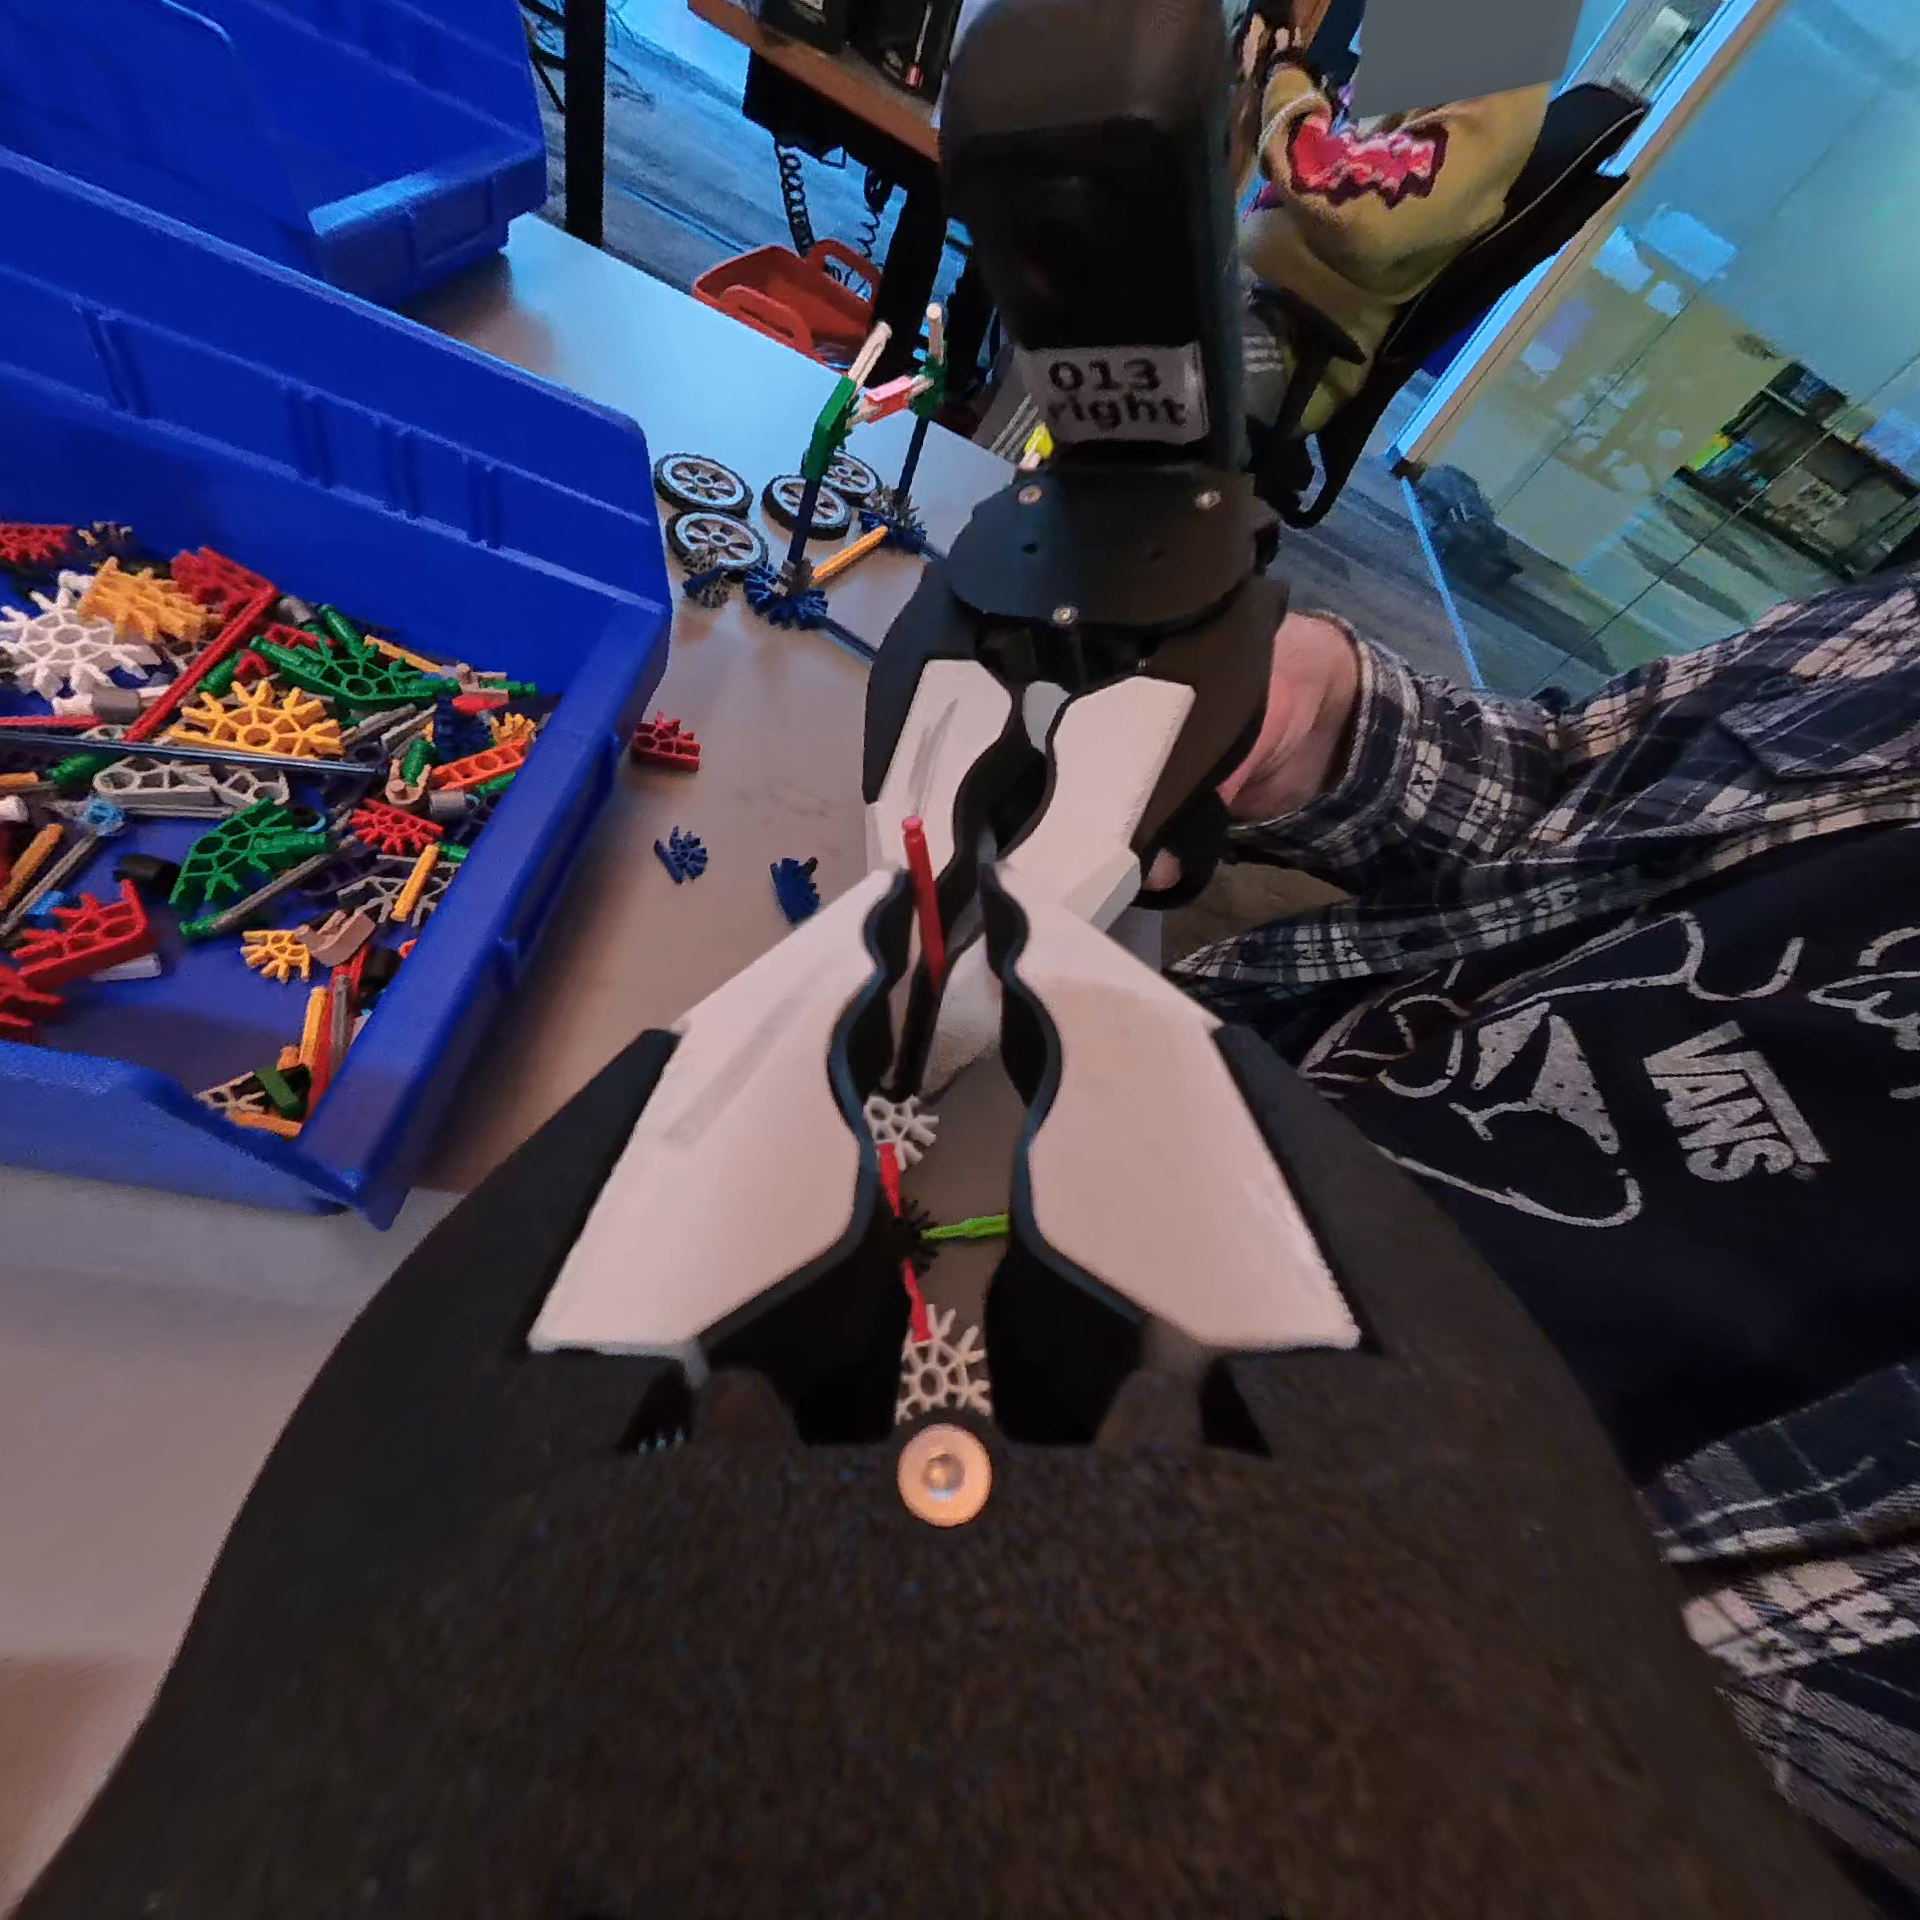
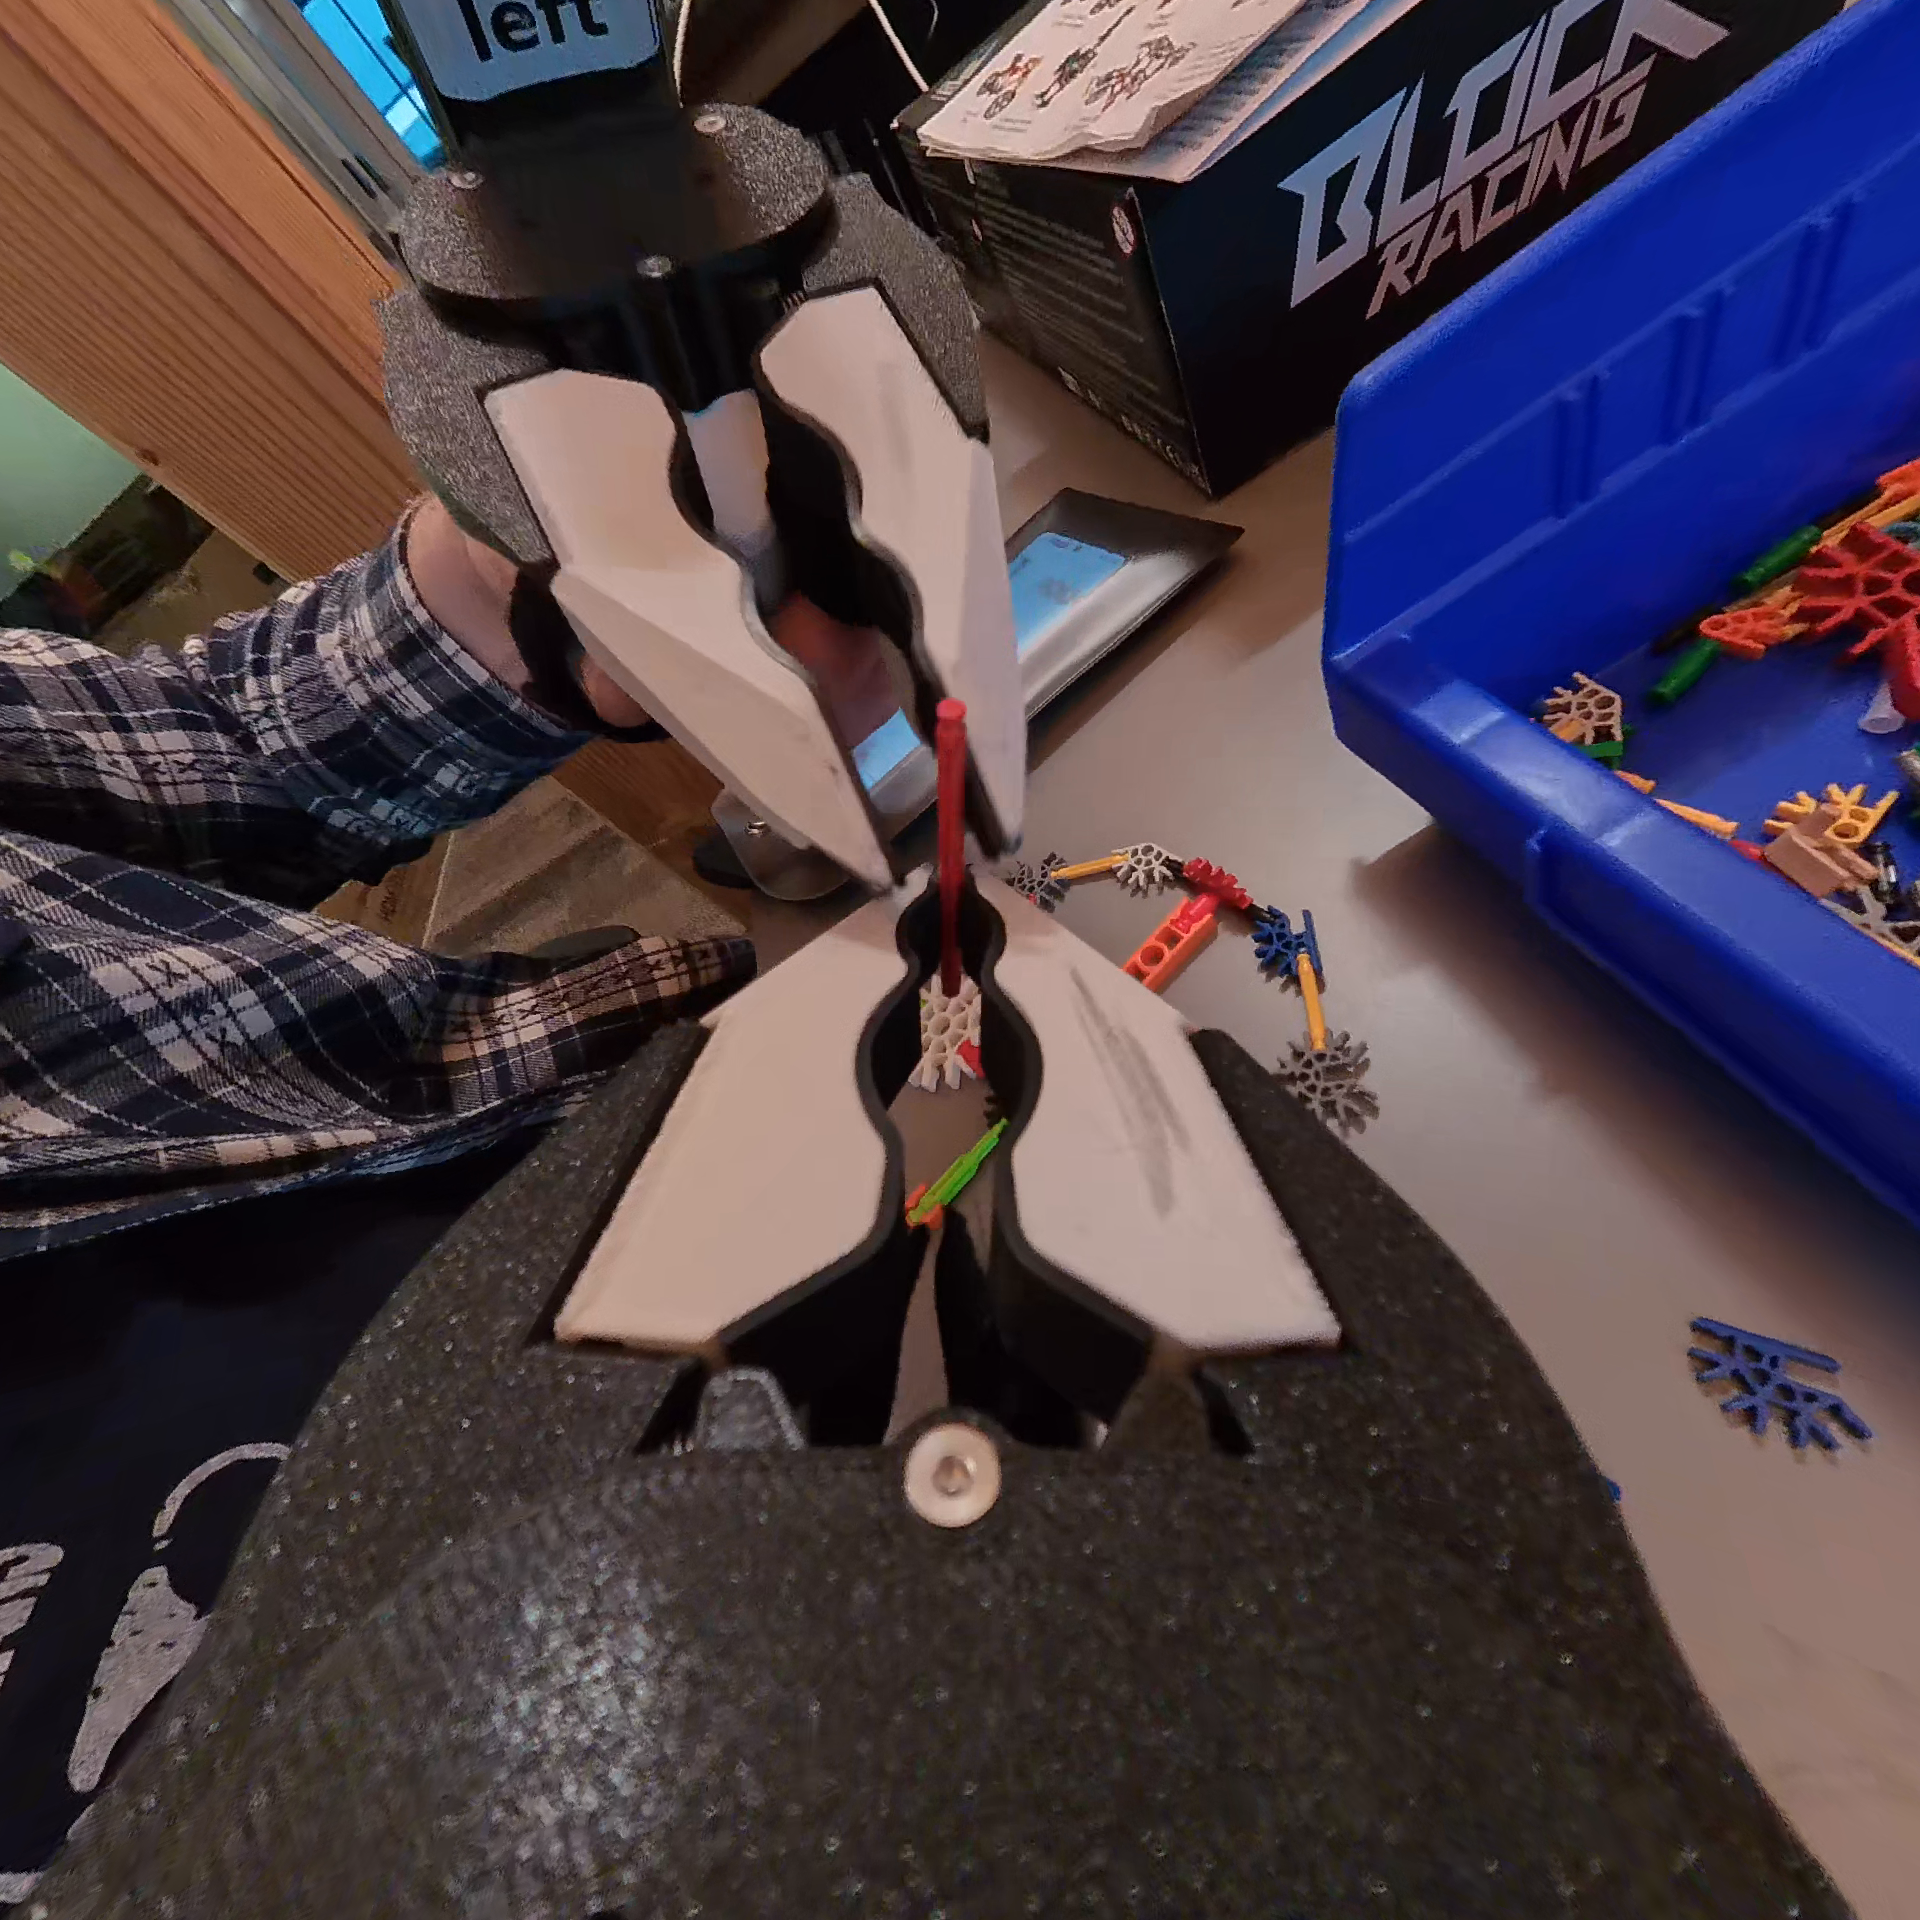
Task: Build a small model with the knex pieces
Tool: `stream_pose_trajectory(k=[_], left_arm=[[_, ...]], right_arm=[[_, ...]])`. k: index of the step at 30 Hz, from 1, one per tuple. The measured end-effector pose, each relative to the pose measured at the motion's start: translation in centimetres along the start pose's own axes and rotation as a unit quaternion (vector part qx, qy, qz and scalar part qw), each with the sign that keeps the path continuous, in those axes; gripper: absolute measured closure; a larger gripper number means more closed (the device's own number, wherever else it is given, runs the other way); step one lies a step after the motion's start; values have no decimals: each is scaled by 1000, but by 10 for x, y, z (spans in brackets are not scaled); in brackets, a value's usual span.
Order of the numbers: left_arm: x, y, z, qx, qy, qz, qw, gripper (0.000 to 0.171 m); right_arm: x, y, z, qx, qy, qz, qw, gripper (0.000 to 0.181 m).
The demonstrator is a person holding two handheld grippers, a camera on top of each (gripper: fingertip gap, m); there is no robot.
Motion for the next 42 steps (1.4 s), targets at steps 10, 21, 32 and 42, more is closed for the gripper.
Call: stream_pose_trajectory(k=[10, 21, 32, 42], left_arm=[[-13, -12, -10, 16, -24, -16, 999, 170], [-13, -15, -6, 24, -12, -33, 999, 170], [-18, 5, -4, -9, -29, -26, 999, 164], [-18, 12, -2, -18, -25, -18, 999, 170]], right_arm=[[9, -10, -11, 10, 38, -12, 999, 165], [8, -17, -10, 18, 51, -43, 998, 180], [13, -5, -9, 35, 38, 0, 999, 180], [13, 2, -7, 40, 23, 24, 999, 179]])
Point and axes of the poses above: each gripper's, where its closed fingertips meet, z out along the fingers, y out of its underside, x = y × z across the jaws, the point moved 3 cm from there along -z, back along the fingers, and after that the axes turned 3 degrees about -z, right-handed, at the moved point
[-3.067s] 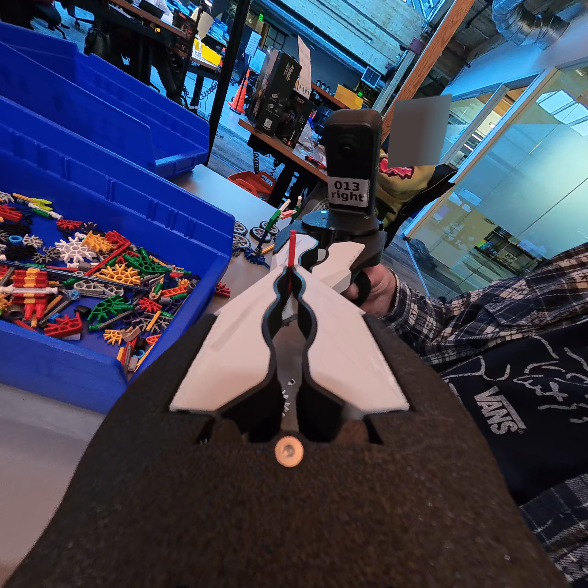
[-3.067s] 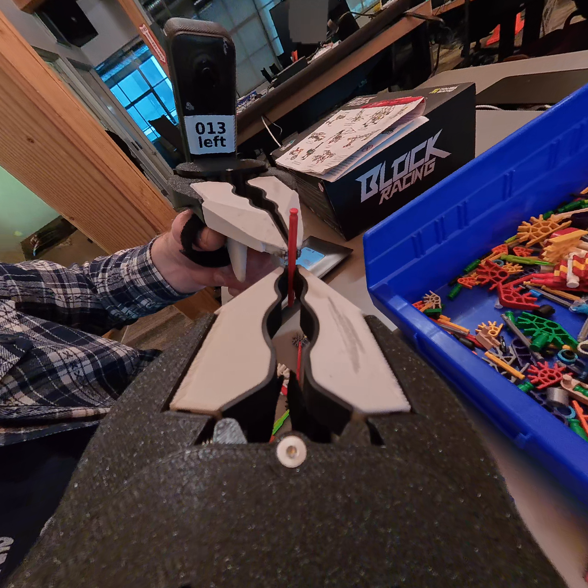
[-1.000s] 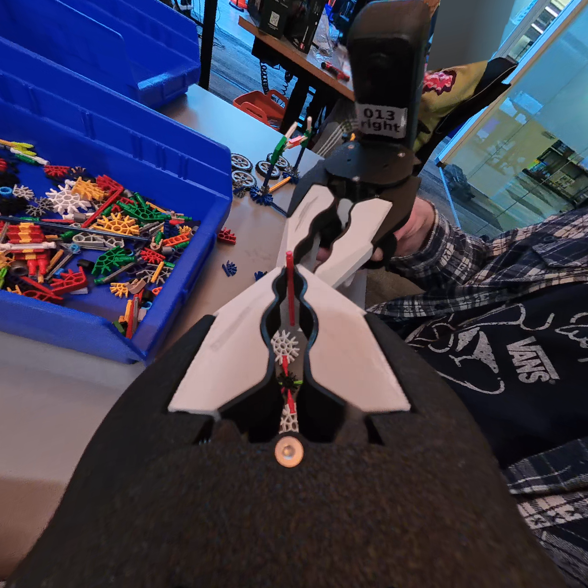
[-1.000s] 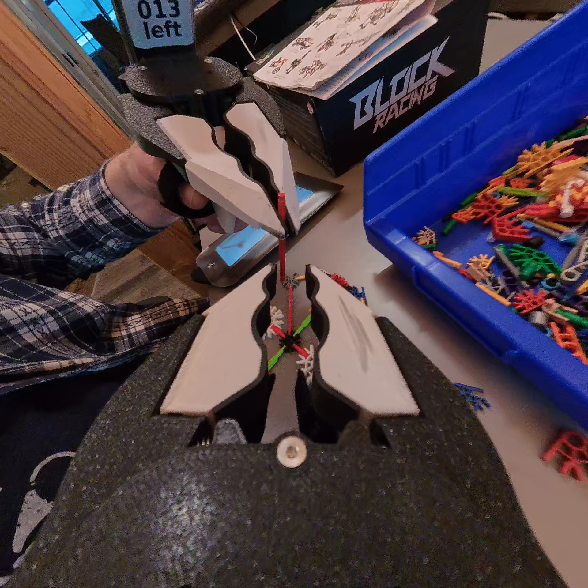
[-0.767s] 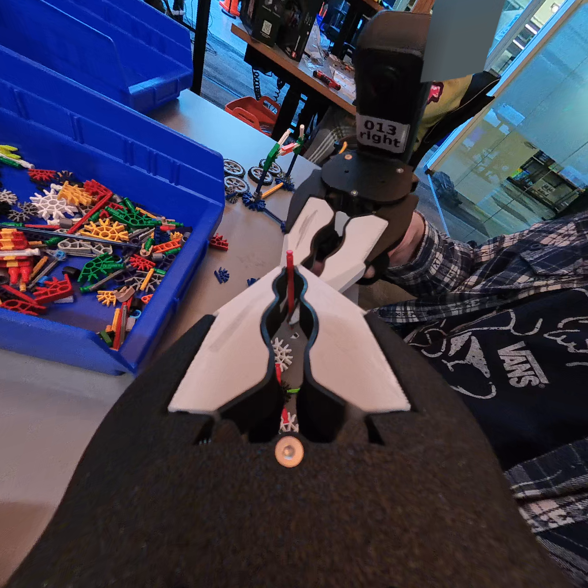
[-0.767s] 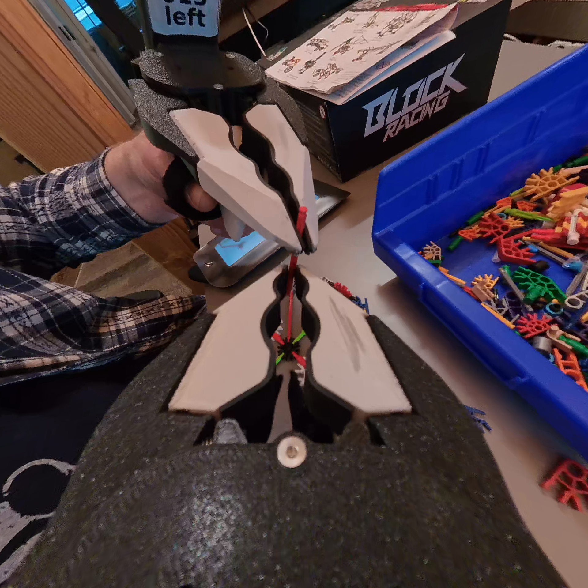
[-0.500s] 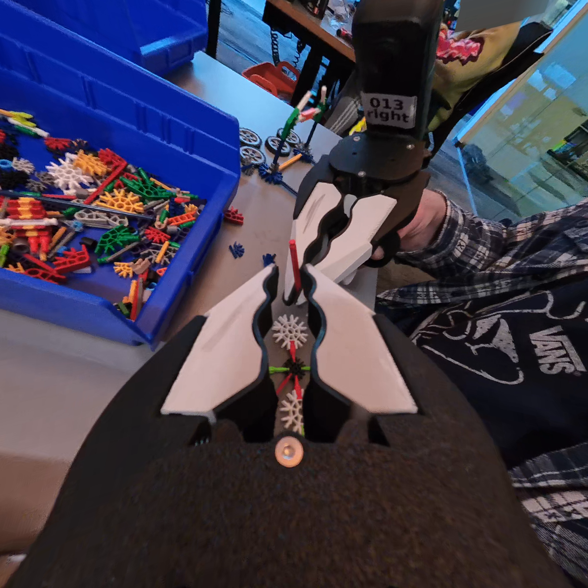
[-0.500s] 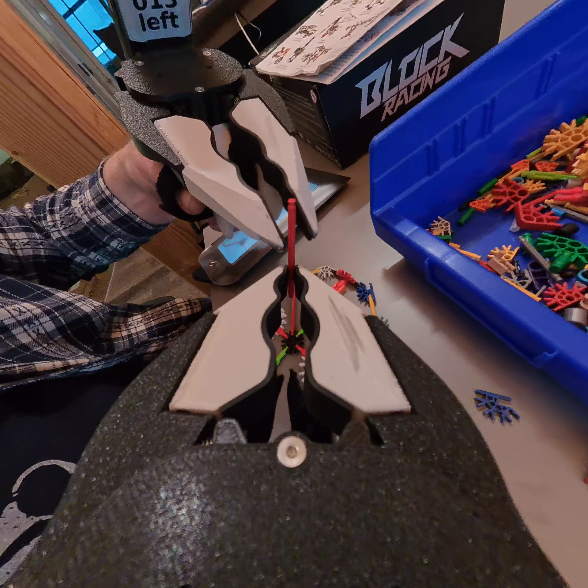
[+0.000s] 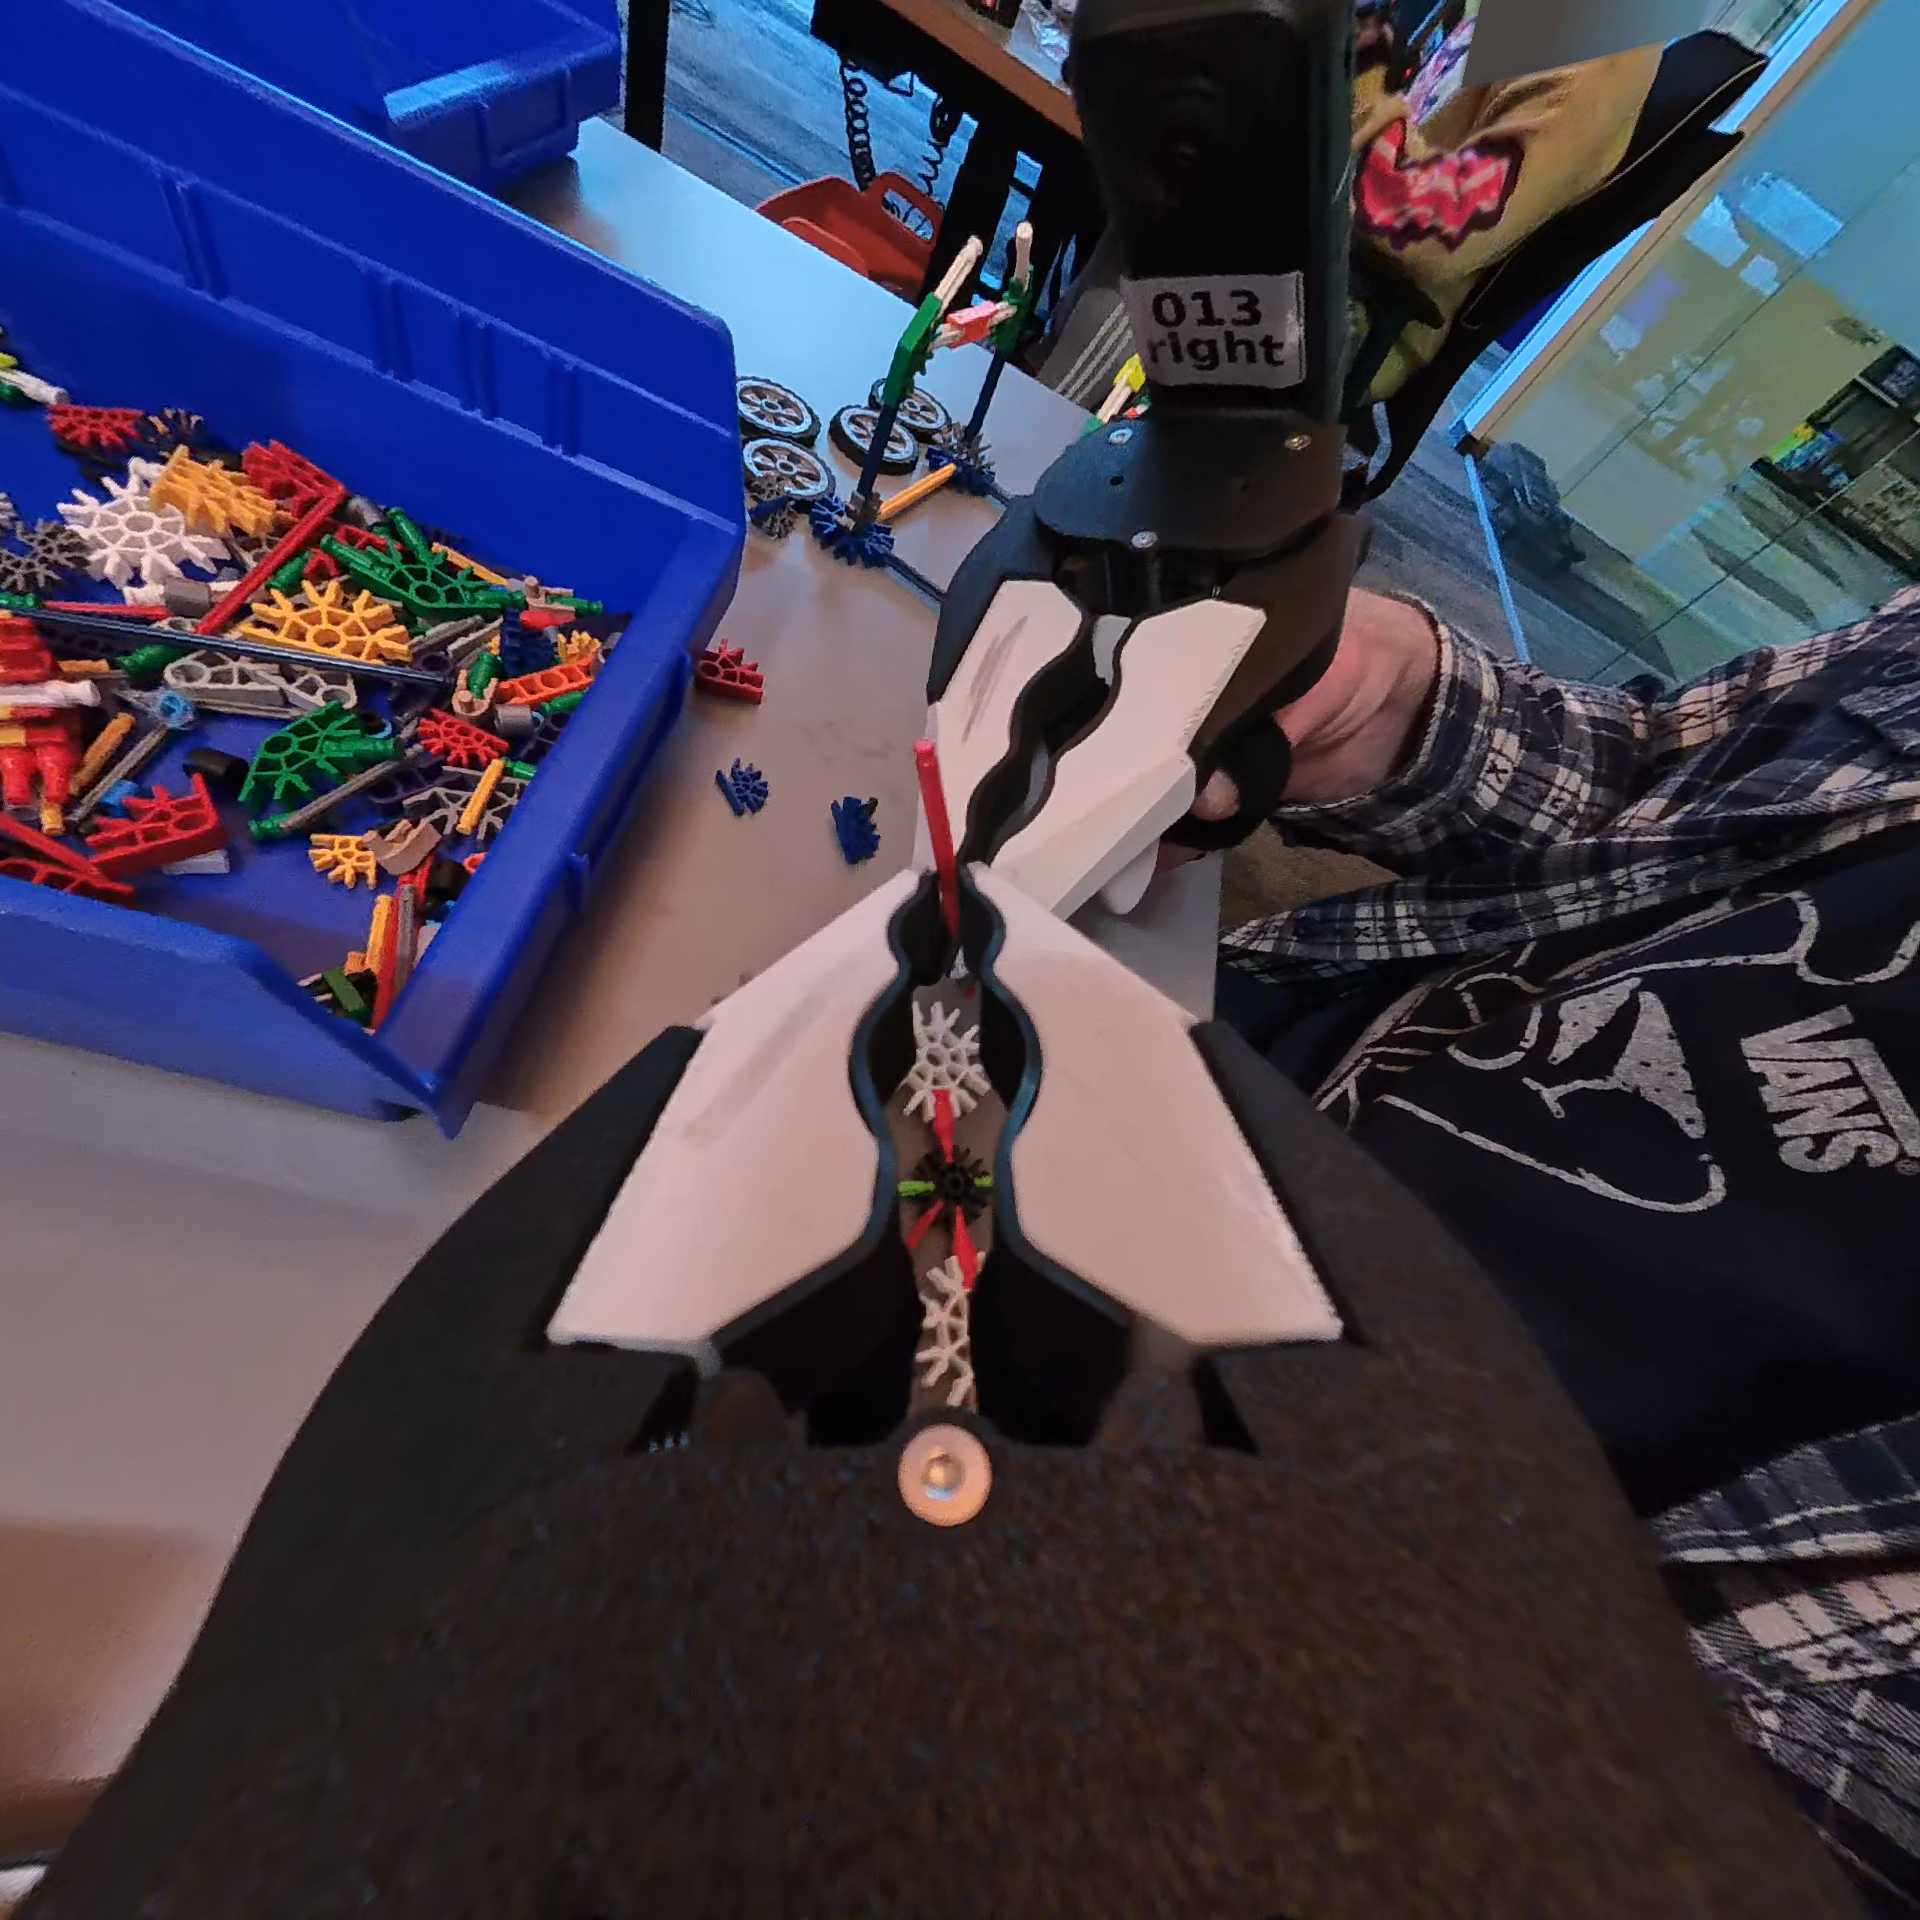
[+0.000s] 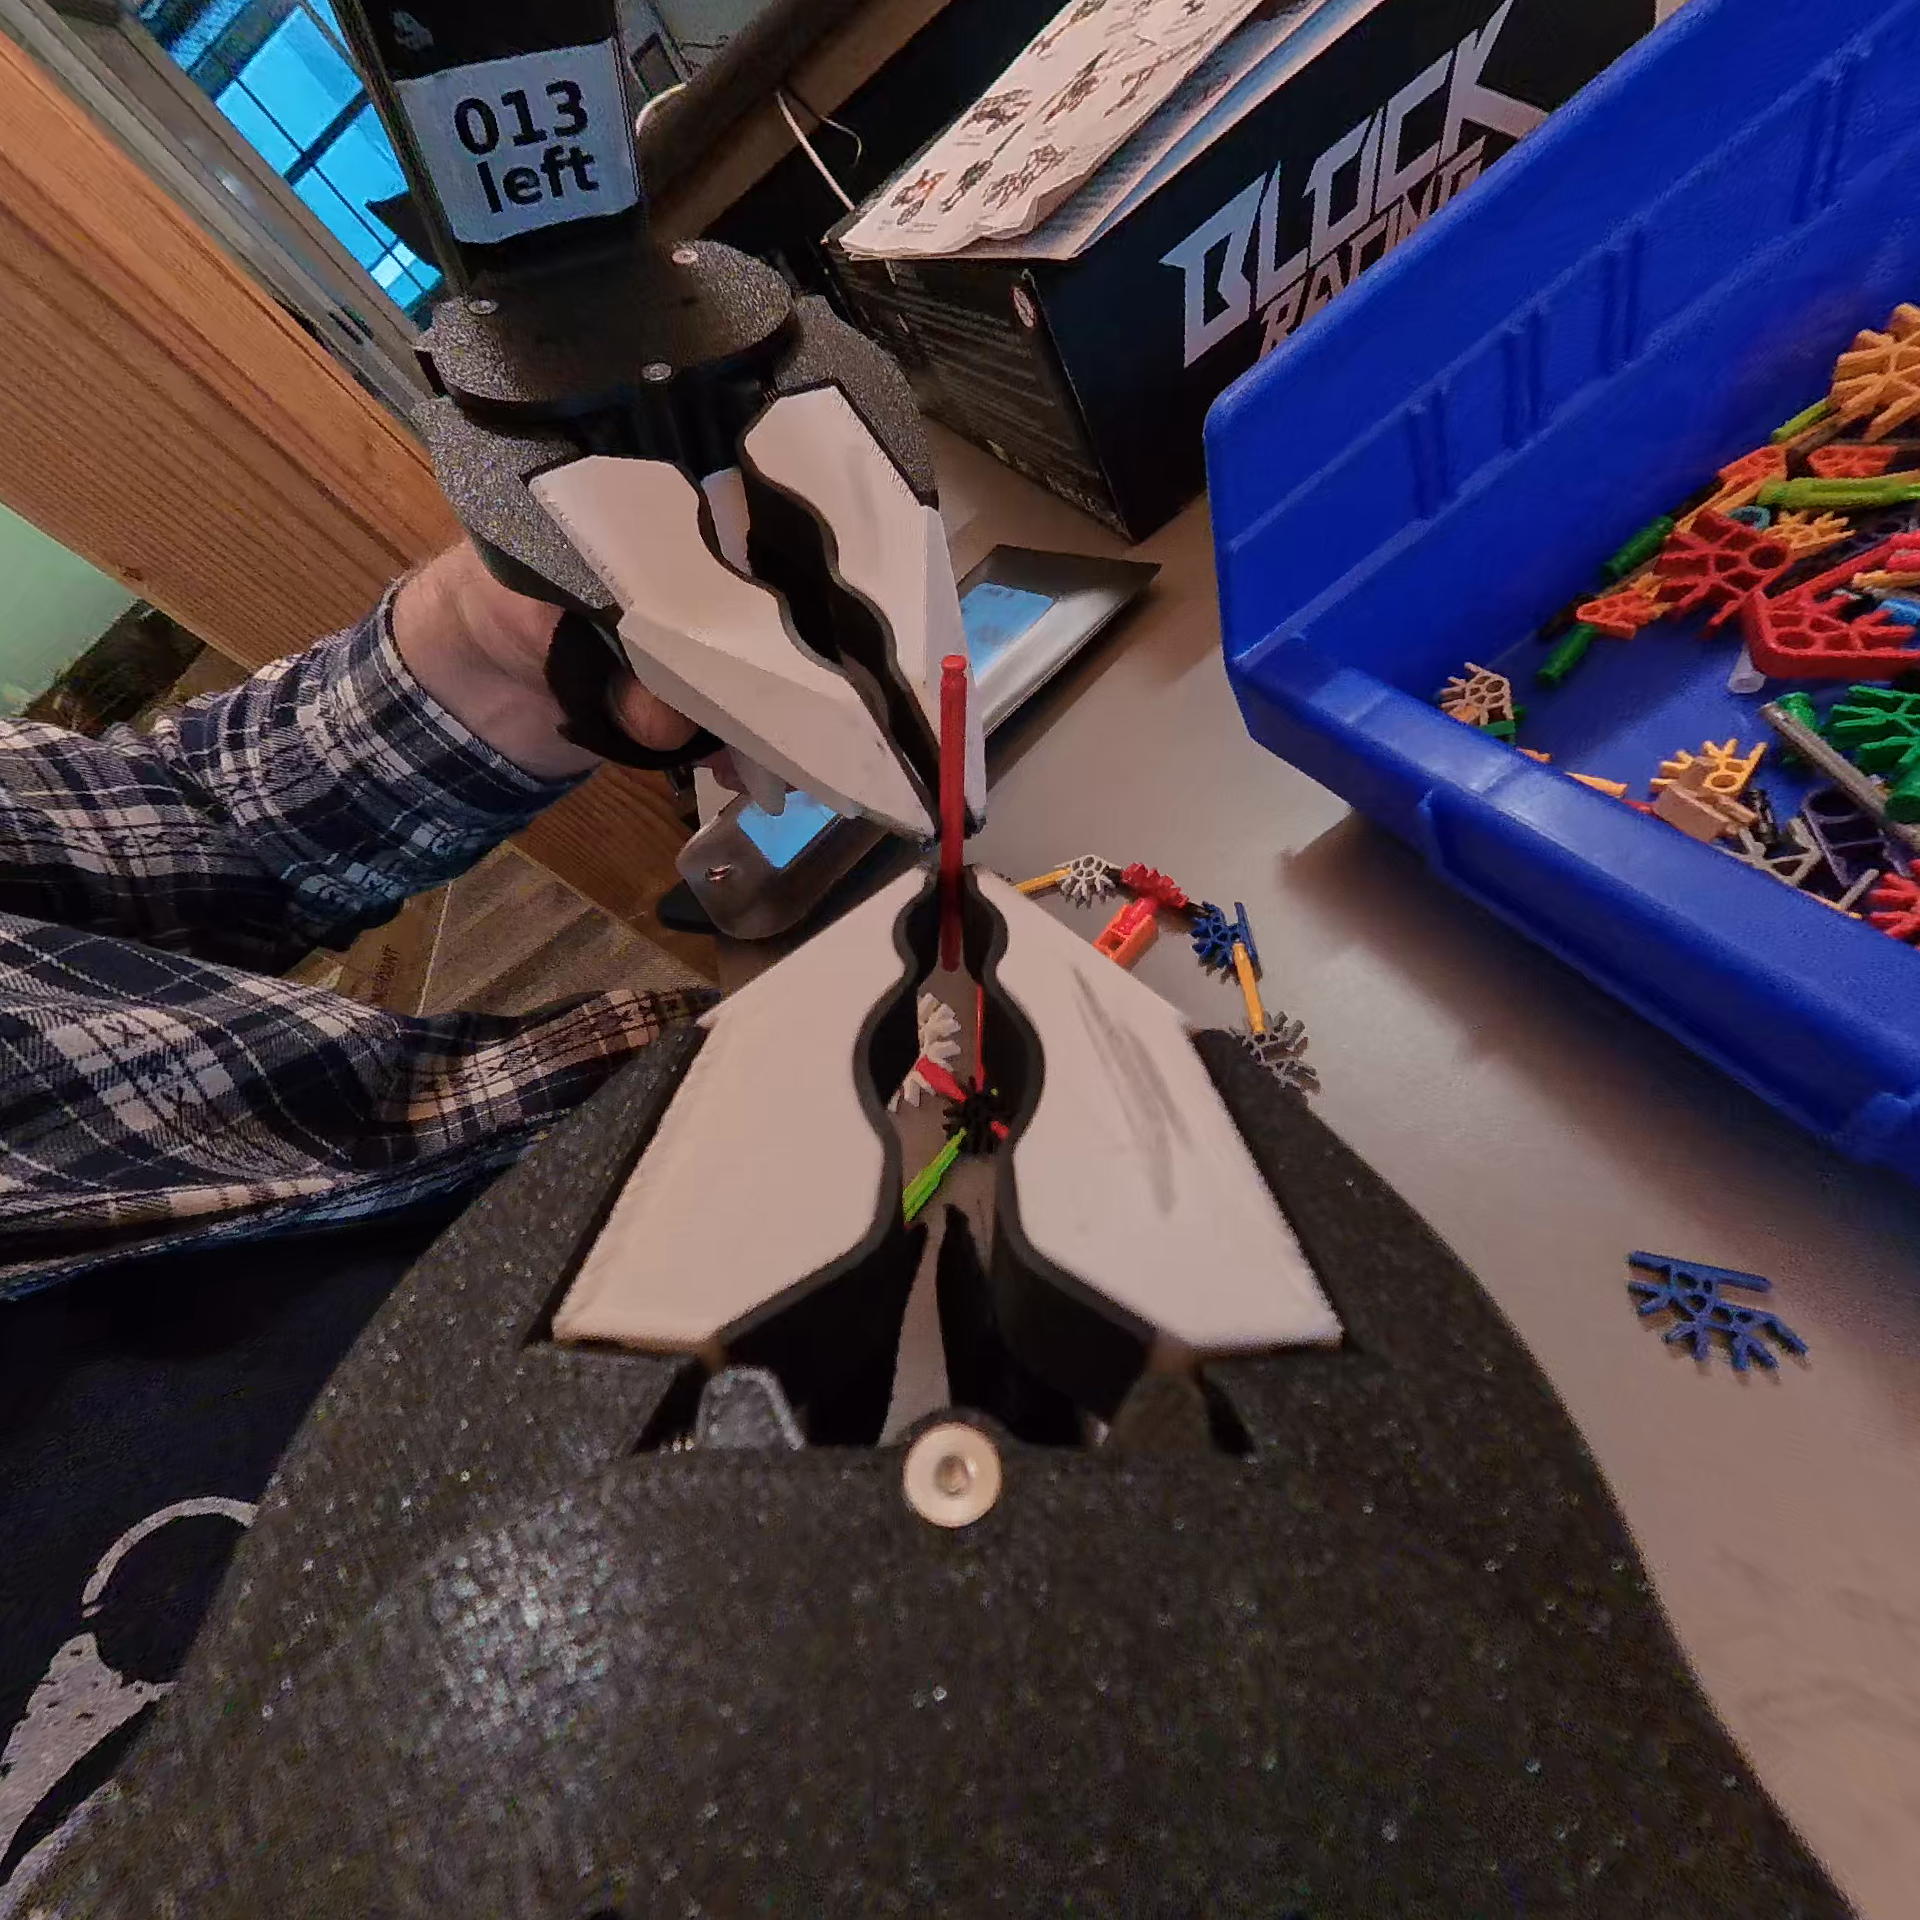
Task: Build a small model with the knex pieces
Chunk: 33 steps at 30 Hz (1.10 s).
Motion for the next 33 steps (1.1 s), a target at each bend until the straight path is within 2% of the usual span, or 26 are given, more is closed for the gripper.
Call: stream_pose_trajectory(k=[9, 13, 19, 23, 28, 33], left_arm=[[4, -4, 1, 1, 9, 7, 1000, 161], [4, -4, 2, 1, 2, 14, 1000, 169], [3, -3, 5, -5, -10, 22, 1000, 170], [0, -6, 3, -1, -26, 11, 1000, 170], [-5, 12, 8, -44, -49, -40, 997, 170], [-10, 38, 21, -106, -75, -77, 989, 170]], right_arm=[[0, 0, -1, -2, -6, 4, 1000, 179], [-2, 0, -1, -3, -10, 4, 1000, 179], [0, 2, -1, -12, 1, -7, 1000, 179], [3, 5, -6, -22, 11, -2, 1000, 161], [18, 16, -21, -36, 57, -9, 998, 162], [23, 30, -21, -55, 75, -20, 995, 165]])
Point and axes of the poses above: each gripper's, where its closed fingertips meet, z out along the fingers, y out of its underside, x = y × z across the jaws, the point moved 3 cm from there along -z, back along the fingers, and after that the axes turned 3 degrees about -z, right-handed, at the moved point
